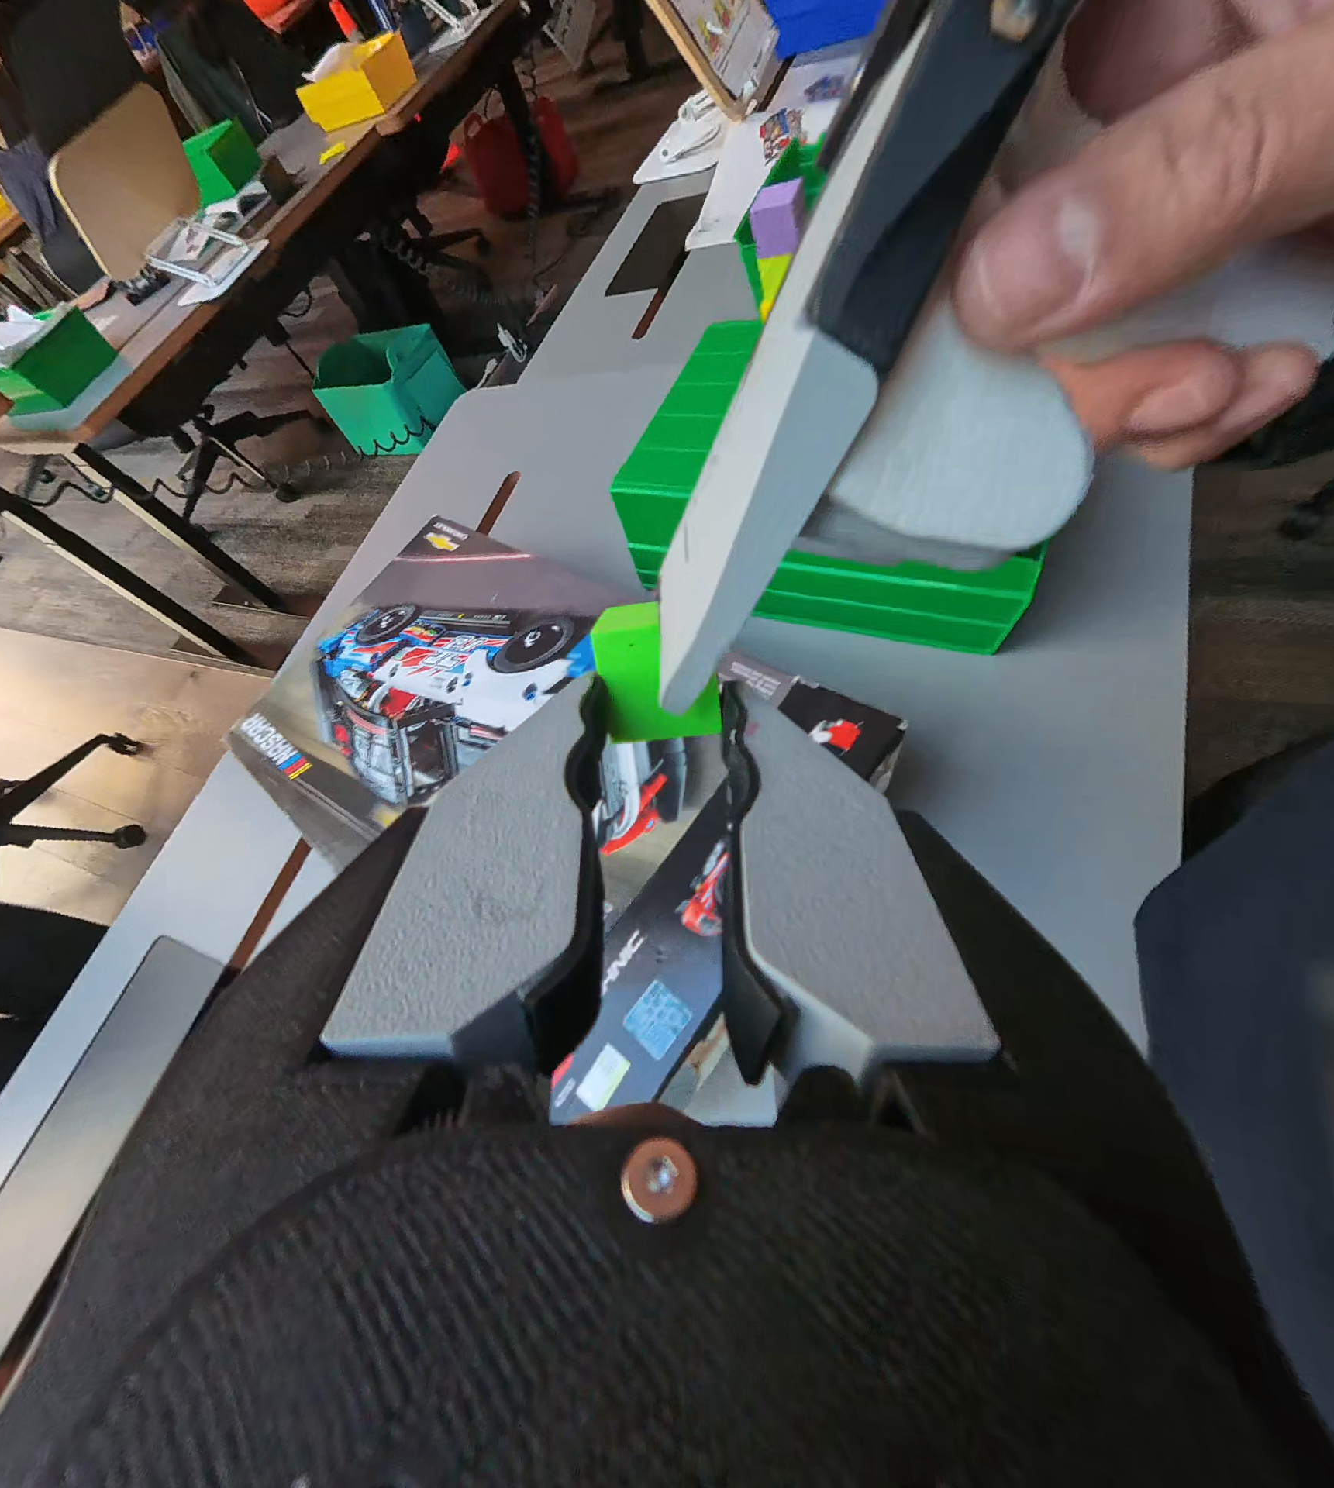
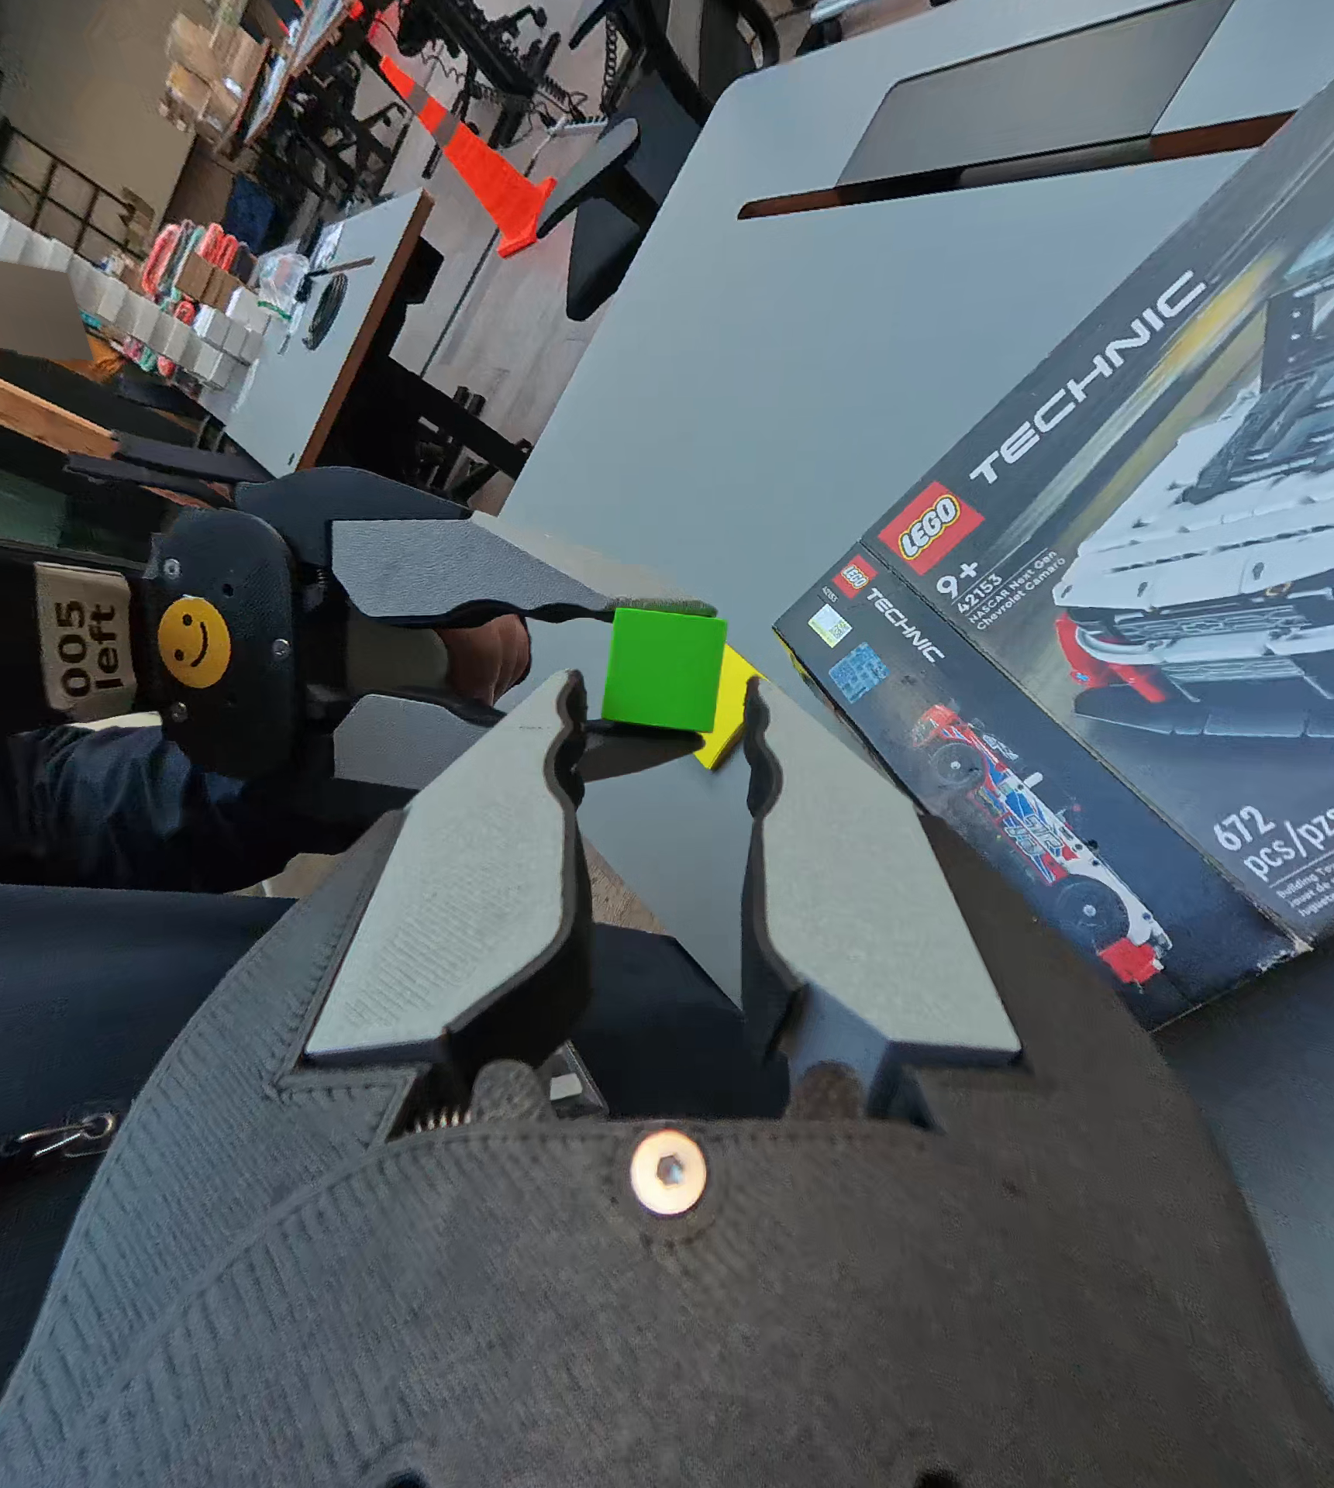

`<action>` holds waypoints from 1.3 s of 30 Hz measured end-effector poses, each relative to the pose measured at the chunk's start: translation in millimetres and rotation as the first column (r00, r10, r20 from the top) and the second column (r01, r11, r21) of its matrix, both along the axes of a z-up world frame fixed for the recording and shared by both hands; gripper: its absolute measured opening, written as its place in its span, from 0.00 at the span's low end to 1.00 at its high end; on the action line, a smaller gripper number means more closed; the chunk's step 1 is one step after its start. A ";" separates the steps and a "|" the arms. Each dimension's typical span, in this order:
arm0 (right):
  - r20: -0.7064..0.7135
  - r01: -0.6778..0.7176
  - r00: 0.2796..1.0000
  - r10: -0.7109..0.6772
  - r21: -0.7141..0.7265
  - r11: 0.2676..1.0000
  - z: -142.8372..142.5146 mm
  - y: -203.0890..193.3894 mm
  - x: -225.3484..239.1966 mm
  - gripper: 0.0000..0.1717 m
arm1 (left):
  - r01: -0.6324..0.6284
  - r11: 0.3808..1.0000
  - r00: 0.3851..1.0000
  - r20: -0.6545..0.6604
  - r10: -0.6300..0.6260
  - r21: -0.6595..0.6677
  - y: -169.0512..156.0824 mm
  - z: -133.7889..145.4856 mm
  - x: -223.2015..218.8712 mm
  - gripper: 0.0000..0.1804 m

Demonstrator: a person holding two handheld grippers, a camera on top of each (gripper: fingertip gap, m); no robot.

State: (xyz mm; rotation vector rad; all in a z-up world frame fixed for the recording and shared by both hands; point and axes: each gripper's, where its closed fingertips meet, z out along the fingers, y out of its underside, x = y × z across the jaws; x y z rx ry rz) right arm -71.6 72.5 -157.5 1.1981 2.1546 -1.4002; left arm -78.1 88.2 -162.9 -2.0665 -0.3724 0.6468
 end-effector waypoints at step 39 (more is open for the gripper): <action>-0.210 0.420 0.899 -0.385 0.665 0.618 -63.5 342.8 -149.8 0.16 | -0.053 0.996 0.917 0.392 0.076 -0.069 -2.7 -89.8 35.6 0.10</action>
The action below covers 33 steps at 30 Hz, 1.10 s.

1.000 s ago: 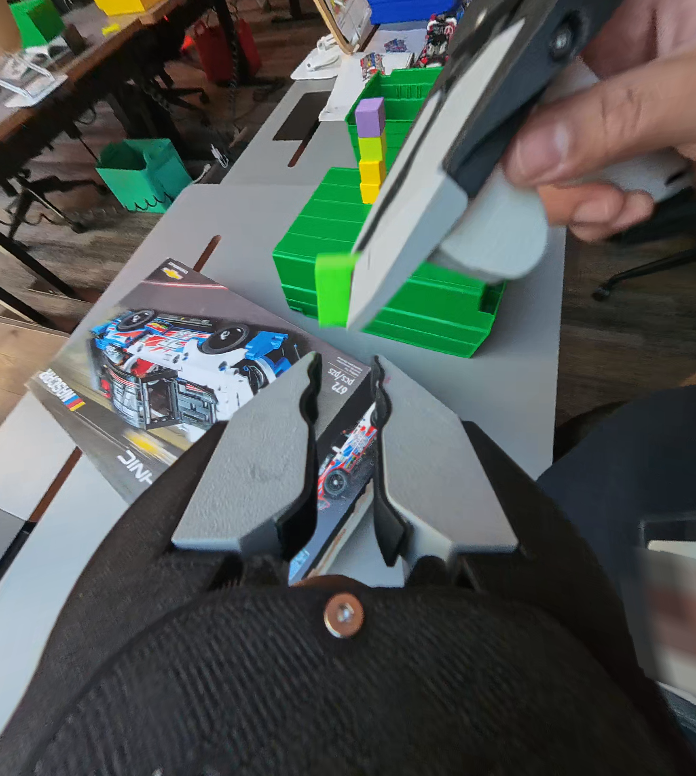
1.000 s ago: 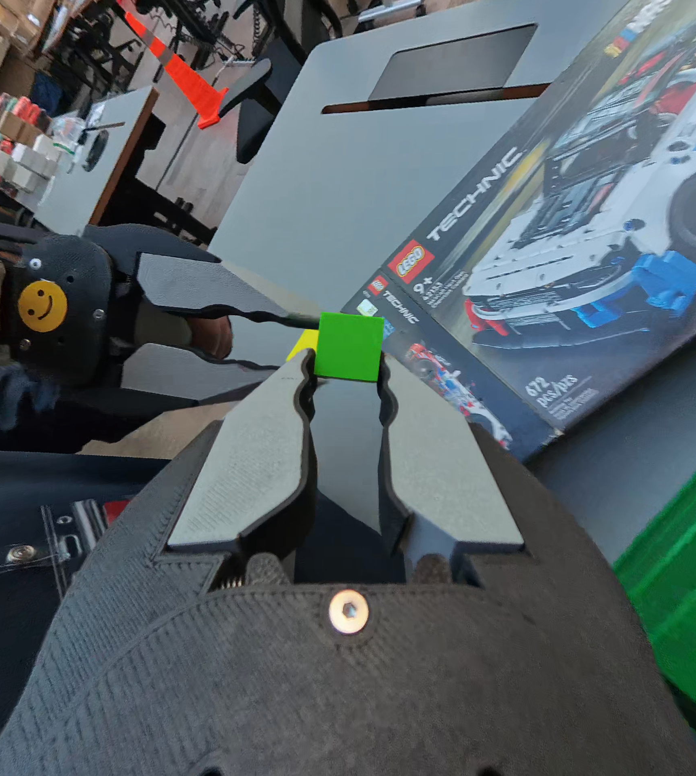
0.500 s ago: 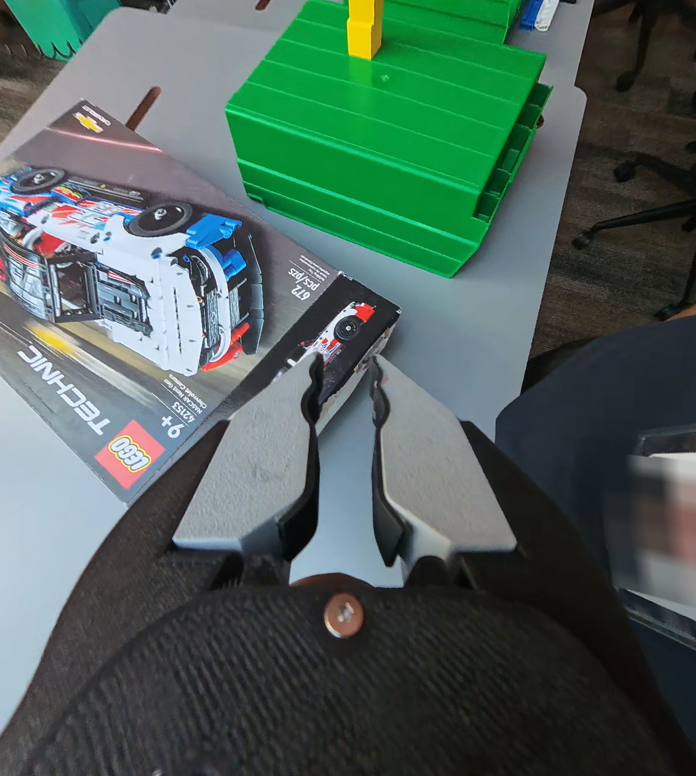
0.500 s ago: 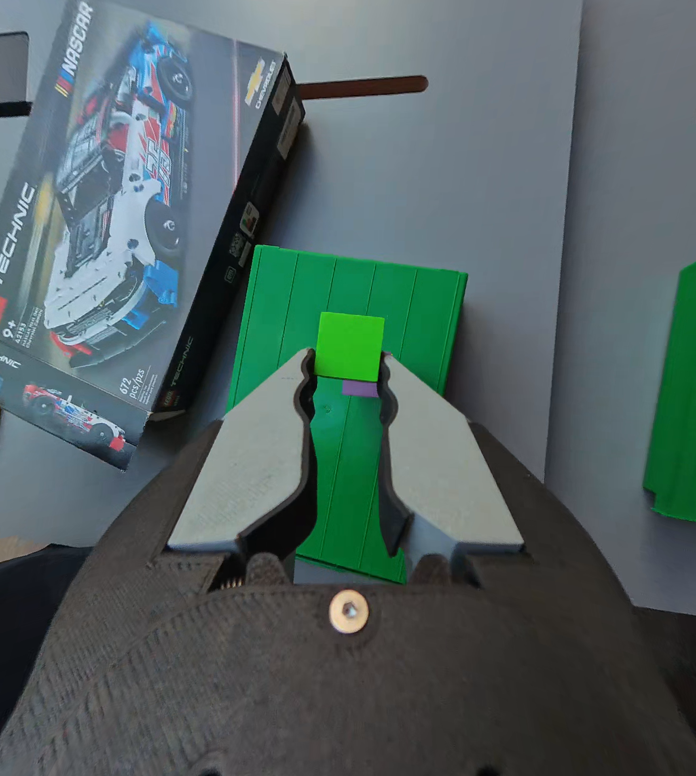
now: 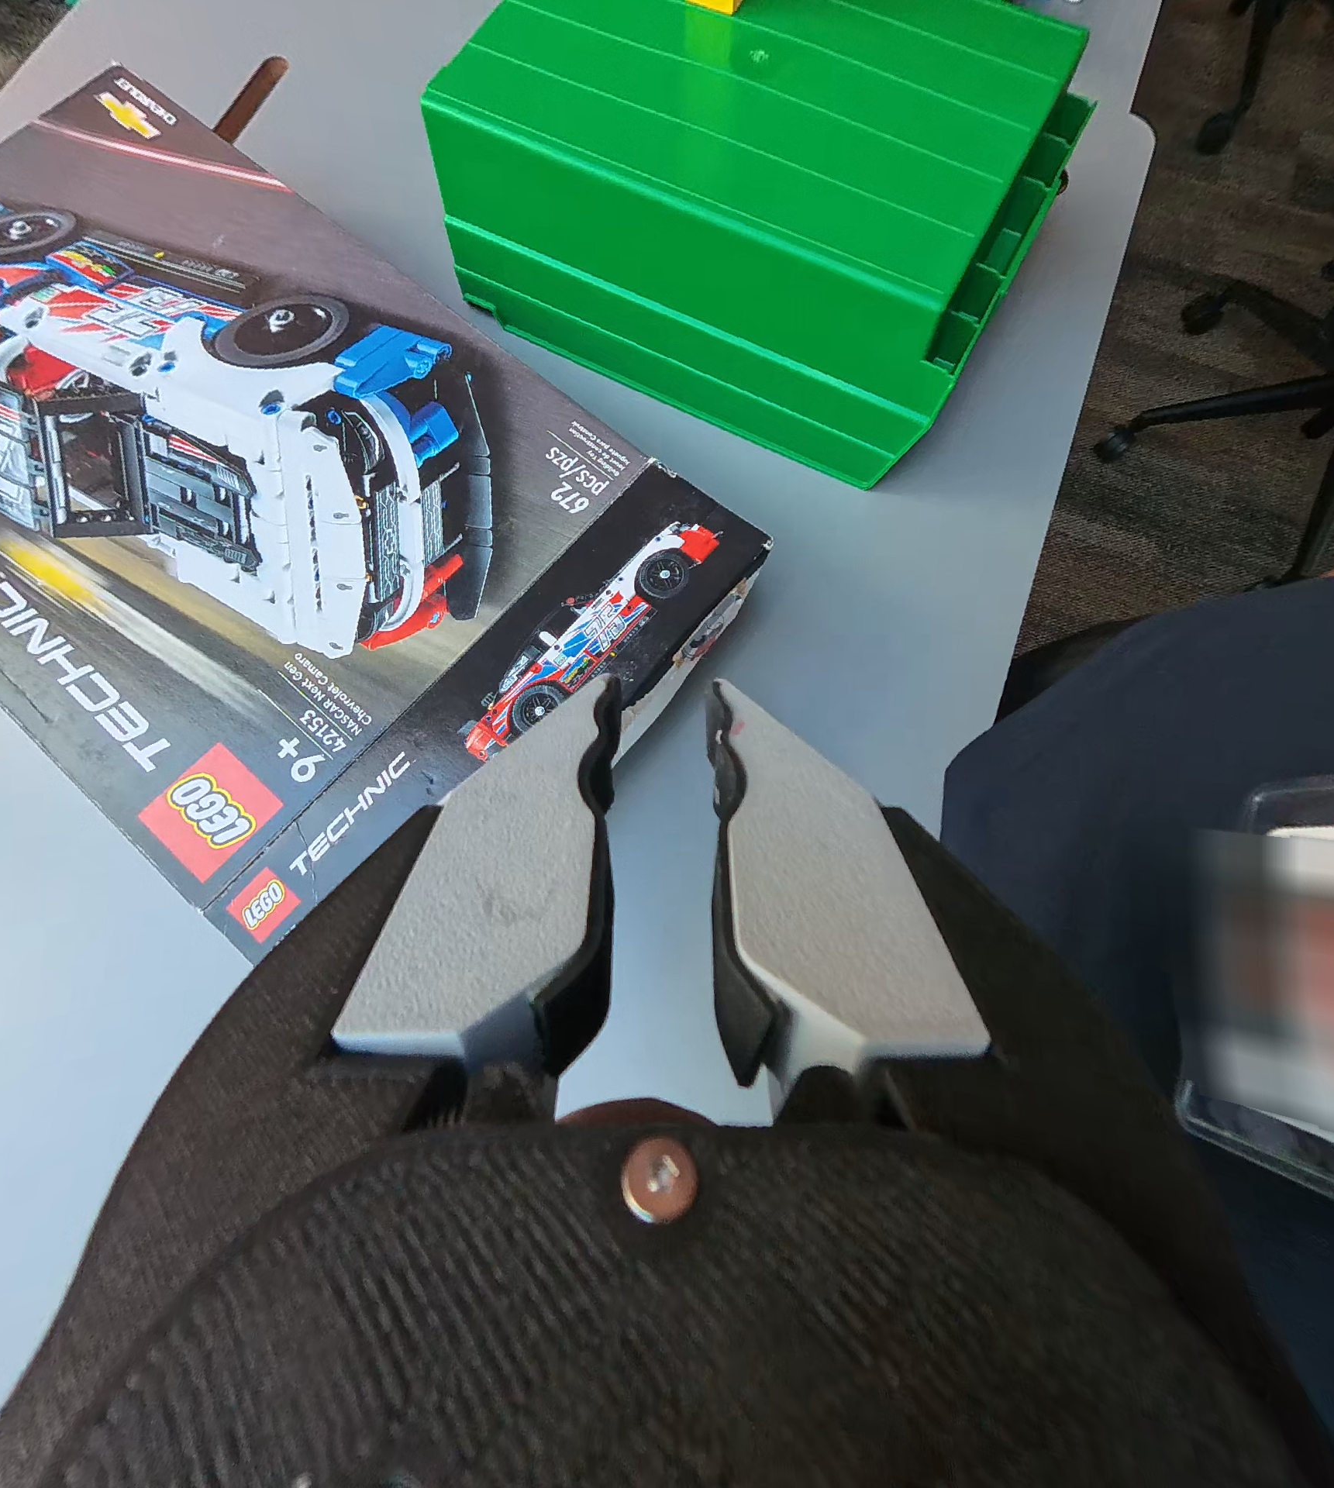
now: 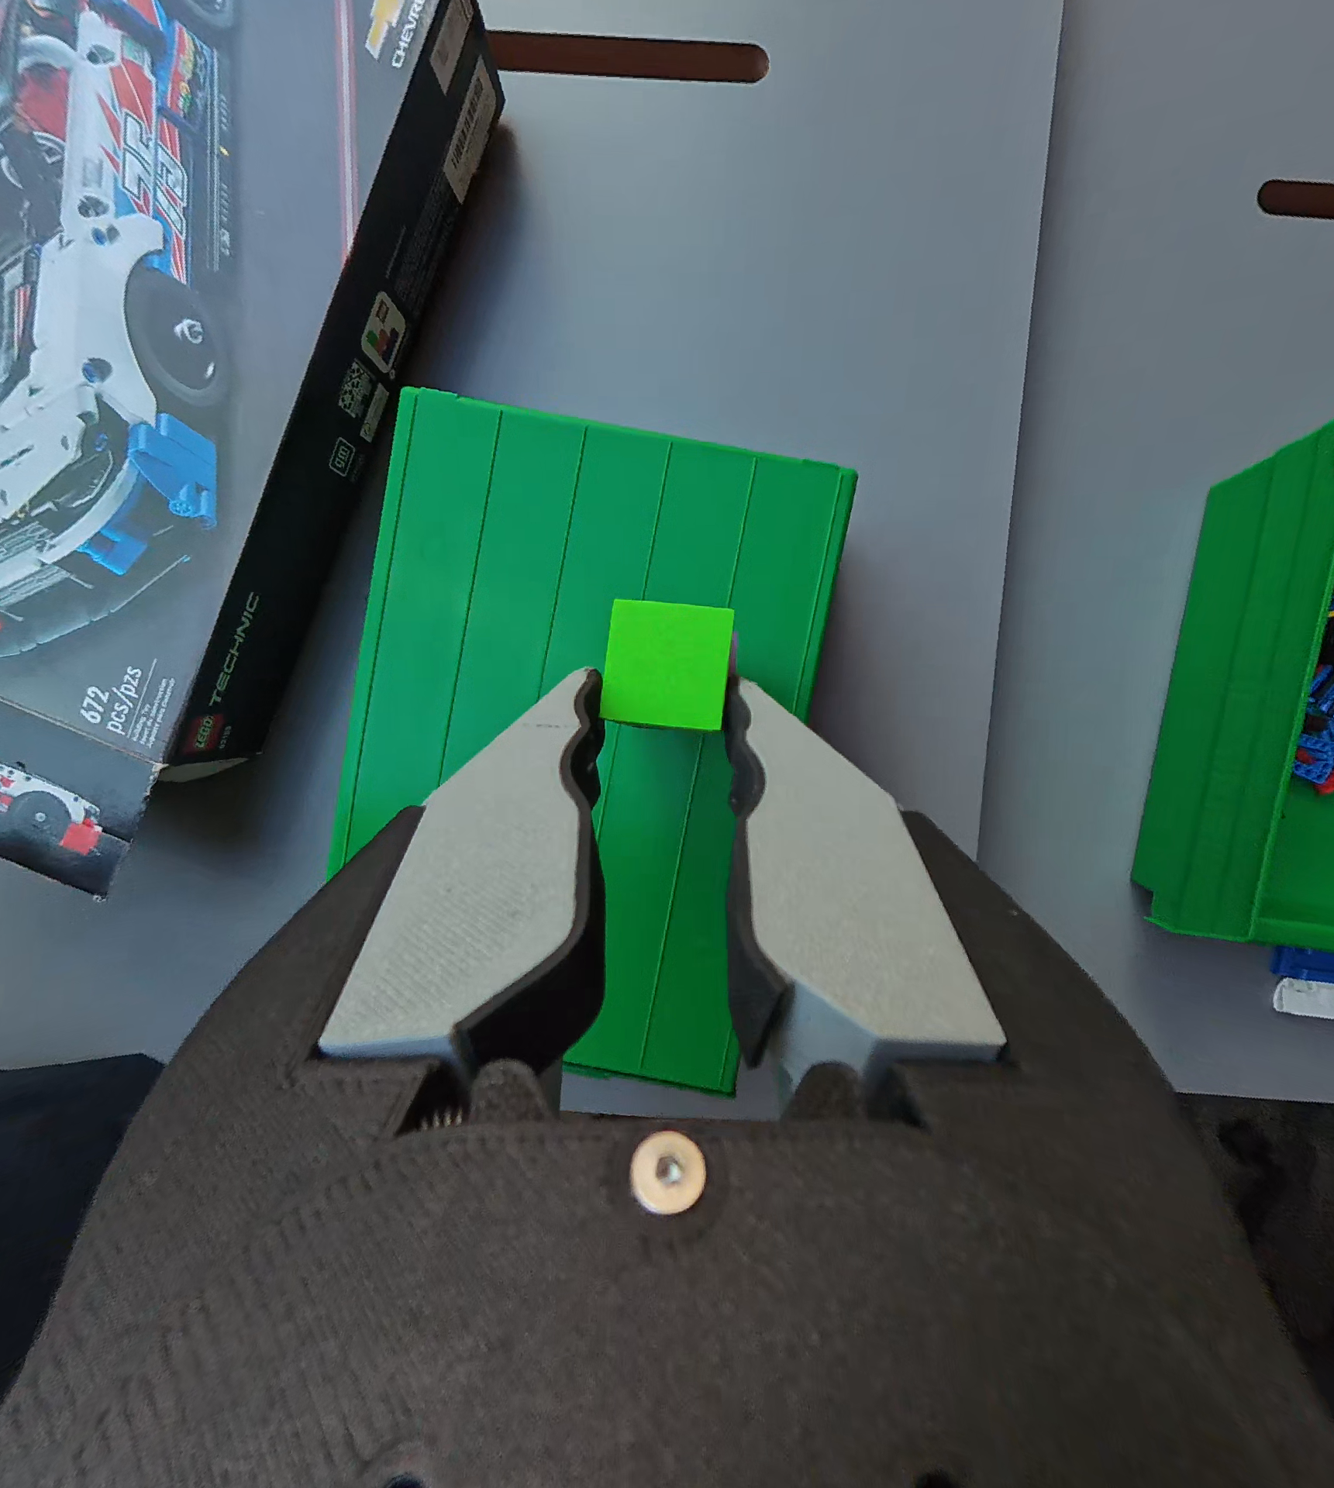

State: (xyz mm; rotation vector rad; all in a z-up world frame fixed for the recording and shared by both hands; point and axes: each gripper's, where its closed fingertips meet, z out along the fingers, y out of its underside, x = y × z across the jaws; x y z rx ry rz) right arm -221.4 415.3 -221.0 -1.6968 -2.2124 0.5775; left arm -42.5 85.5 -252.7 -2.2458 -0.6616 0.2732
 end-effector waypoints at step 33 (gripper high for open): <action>0.103 -0.030 0.991 0.088 -0.463 0.886 -87.9 -0.7 -25.0 0.00 | -0.136 0.986 0.981 0.123 0.147 -0.096 74.2 -18.4 -17.5 0.10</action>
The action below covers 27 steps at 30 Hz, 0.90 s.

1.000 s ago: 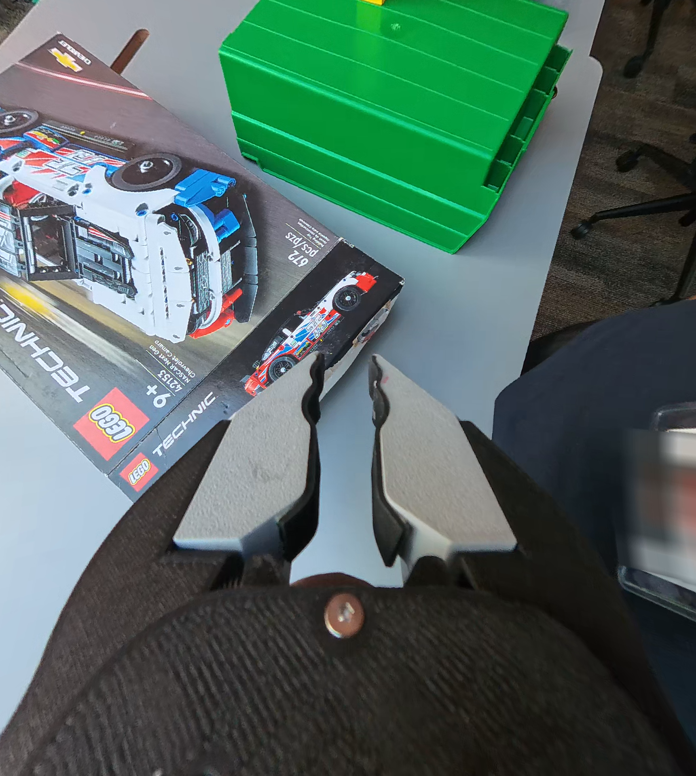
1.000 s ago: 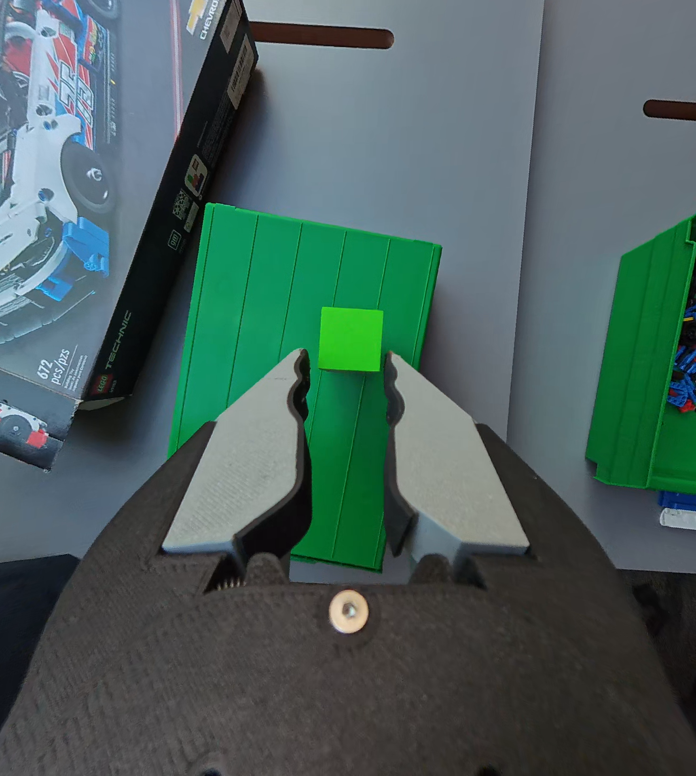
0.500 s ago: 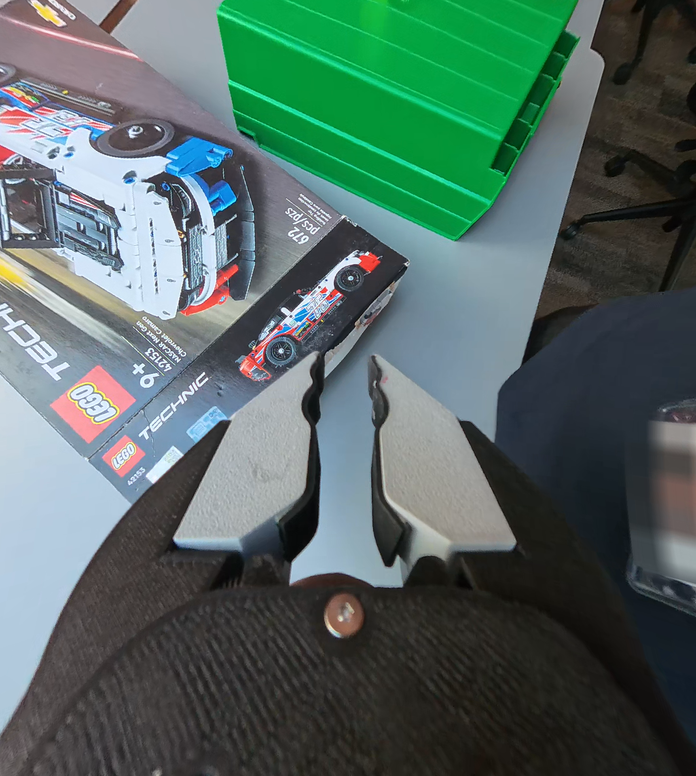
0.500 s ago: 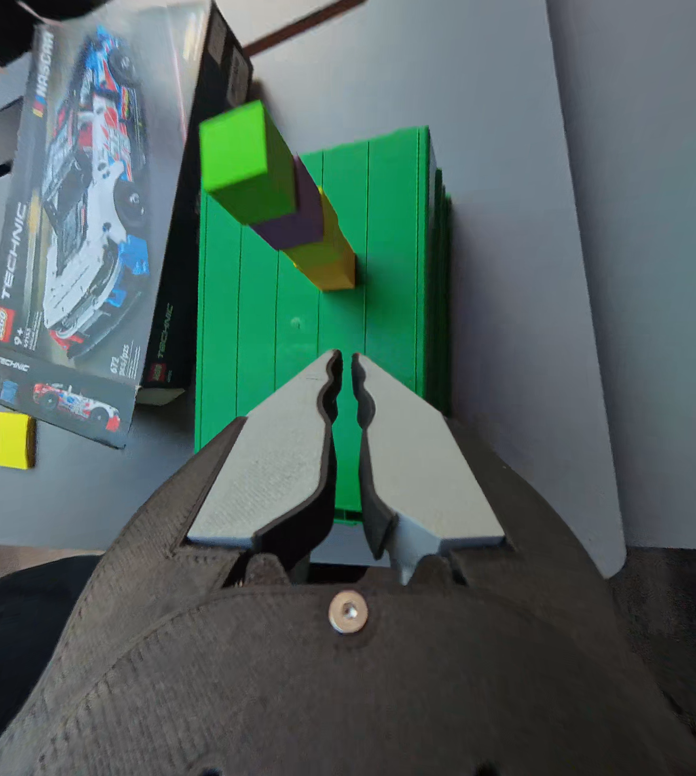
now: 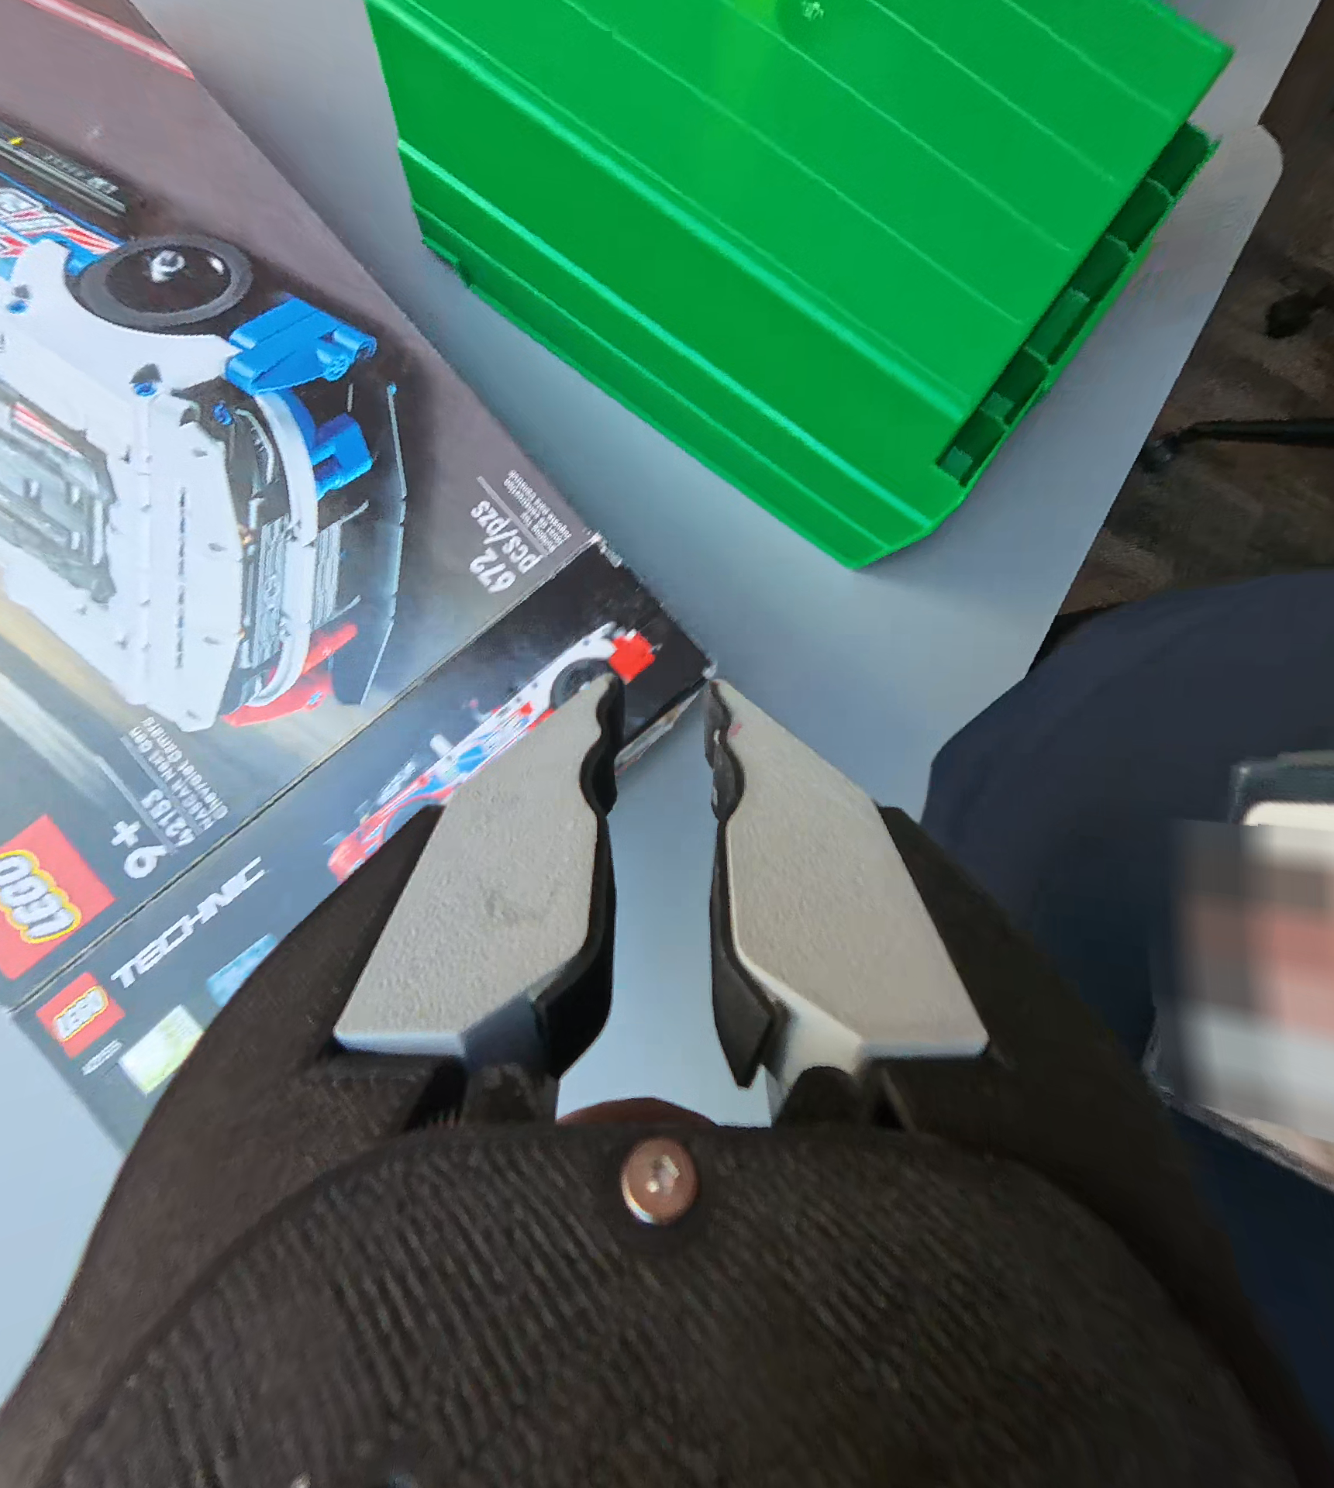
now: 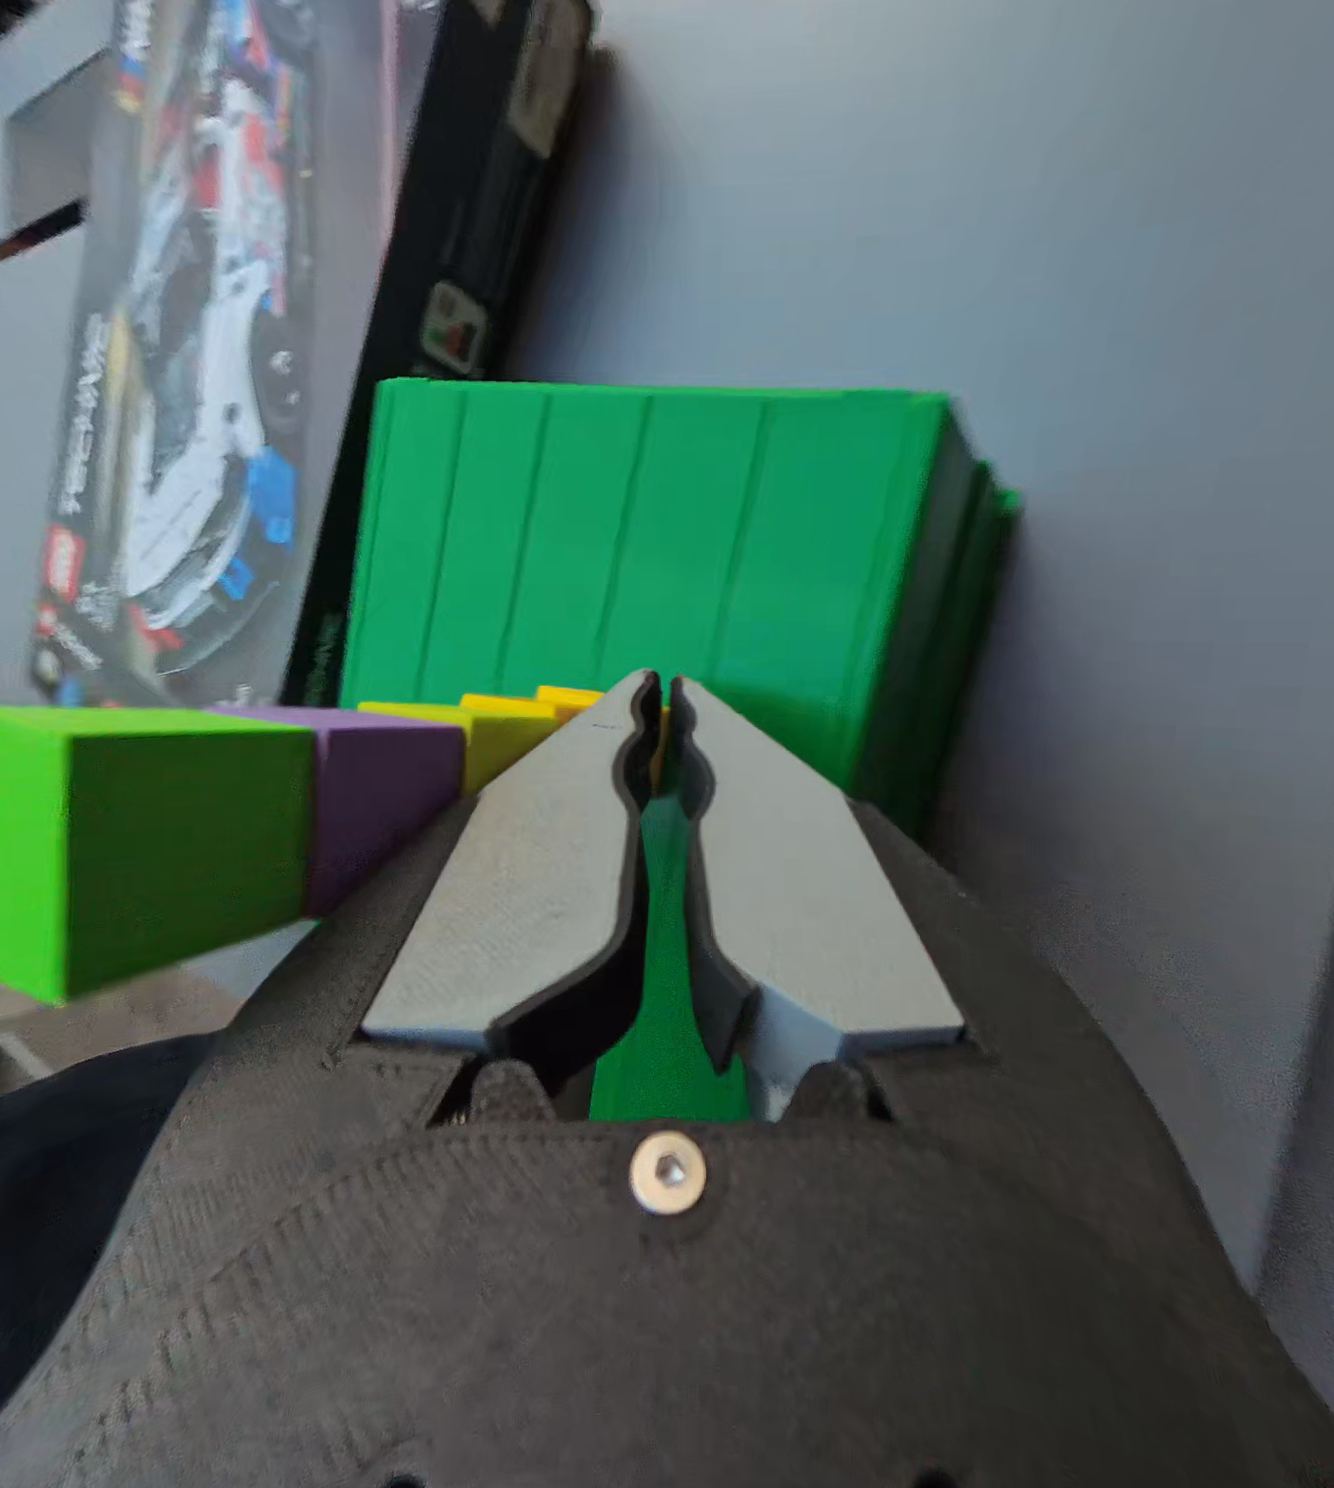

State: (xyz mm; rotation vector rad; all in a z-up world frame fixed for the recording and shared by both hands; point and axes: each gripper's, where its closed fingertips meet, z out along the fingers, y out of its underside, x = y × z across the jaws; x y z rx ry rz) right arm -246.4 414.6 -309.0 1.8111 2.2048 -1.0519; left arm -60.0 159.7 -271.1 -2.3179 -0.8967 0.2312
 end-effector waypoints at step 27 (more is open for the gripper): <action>-0.034 -0.086 0.996 0.081 -0.191 0.978 11.2 -11.5 30.2 0.05 | -0.058 0.995 0.975 0.211 0.073 -0.076 7.8 -61.3 4.4 0.07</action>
